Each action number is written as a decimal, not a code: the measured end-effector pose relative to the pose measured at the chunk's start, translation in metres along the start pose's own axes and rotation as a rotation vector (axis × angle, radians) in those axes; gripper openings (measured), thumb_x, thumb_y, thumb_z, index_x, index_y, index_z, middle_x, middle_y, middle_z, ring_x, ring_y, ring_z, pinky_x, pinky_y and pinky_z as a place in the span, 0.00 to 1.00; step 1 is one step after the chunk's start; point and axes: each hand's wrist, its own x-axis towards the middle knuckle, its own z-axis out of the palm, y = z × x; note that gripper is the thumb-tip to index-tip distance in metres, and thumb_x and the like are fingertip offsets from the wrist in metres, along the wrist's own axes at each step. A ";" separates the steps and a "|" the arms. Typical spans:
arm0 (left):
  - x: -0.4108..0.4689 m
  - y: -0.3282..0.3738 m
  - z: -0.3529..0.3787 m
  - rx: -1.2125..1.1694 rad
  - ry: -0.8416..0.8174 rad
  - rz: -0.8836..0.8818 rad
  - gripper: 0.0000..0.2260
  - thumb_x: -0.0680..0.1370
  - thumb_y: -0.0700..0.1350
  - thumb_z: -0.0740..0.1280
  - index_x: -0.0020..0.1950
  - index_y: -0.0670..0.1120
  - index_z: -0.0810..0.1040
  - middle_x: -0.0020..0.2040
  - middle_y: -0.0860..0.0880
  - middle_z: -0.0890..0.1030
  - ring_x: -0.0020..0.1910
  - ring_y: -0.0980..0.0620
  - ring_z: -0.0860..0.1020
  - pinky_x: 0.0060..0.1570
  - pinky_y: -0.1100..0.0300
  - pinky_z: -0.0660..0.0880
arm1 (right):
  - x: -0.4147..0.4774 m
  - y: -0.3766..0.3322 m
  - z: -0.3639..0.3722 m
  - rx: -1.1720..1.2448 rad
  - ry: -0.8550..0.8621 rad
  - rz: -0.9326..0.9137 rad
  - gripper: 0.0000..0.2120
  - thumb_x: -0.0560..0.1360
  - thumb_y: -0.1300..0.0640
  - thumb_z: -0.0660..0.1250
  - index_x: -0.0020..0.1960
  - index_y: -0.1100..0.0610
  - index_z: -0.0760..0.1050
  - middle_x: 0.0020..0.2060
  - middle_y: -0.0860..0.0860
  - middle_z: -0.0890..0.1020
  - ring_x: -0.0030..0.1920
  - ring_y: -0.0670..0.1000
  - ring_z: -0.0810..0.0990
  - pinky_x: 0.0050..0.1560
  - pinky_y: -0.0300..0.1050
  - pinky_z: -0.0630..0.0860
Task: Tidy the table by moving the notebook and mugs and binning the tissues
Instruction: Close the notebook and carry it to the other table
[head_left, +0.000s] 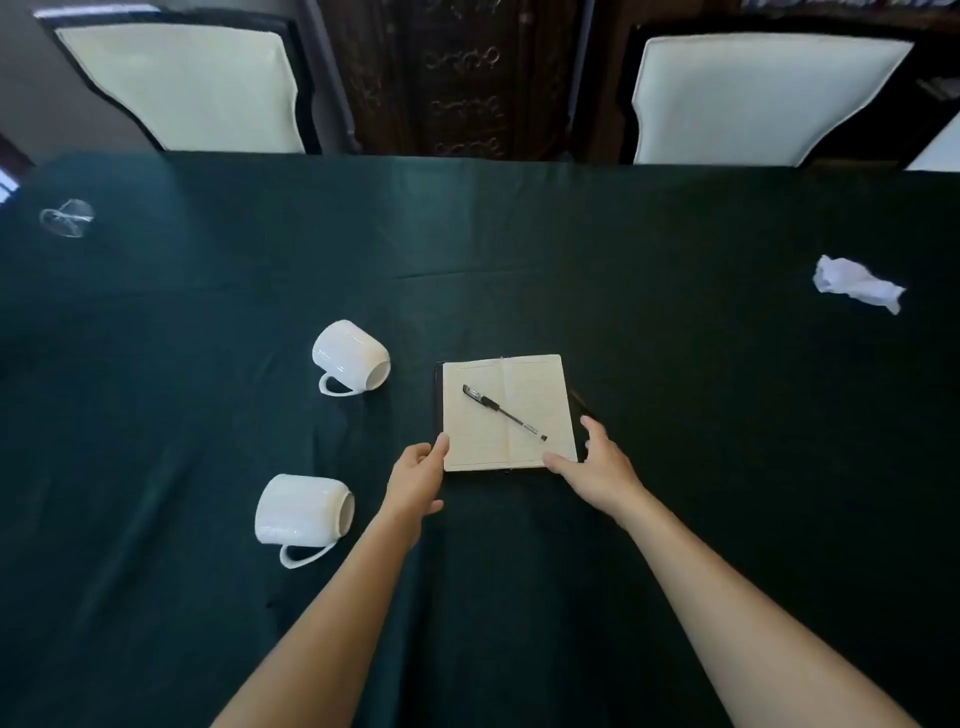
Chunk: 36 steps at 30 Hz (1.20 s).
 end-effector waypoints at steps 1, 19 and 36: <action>0.003 0.001 0.002 -0.017 0.034 -0.007 0.27 0.81 0.60 0.65 0.76 0.48 0.70 0.68 0.48 0.75 0.65 0.47 0.75 0.61 0.46 0.80 | 0.006 0.001 0.000 0.034 0.011 0.016 0.46 0.72 0.42 0.73 0.82 0.48 0.53 0.77 0.56 0.66 0.76 0.58 0.67 0.71 0.55 0.67; 0.018 -0.015 -0.026 0.383 0.143 0.105 0.18 0.75 0.32 0.68 0.65 0.41 0.80 0.47 0.50 0.80 0.39 0.52 0.80 0.35 0.59 0.81 | -0.001 0.020 0.020 0.115 0.070 0.193 0.23 0.74 0.52 0.74 0.66 0.56 0.77 0.57 0.52 0.81 0.57 0.54 0.81 0.61 0.55 0.81; -0.006 -0.024 -0.021 0.557 0.036 0.262 0.09 0.76 0.40 0.66 0.54 0.39 0.81 0.55 0.38 0.82 0.50 0.40 0.81 0.48 0.50 0.78 | -0.032 -0.015 0.066 -0.359 0.217 -0.151 0.16 0.80 0.52 0.67 0.66 0.54 0.77 0.60 0.52 0.80 0.57 0.54 0.79 0.53 0.47 0.78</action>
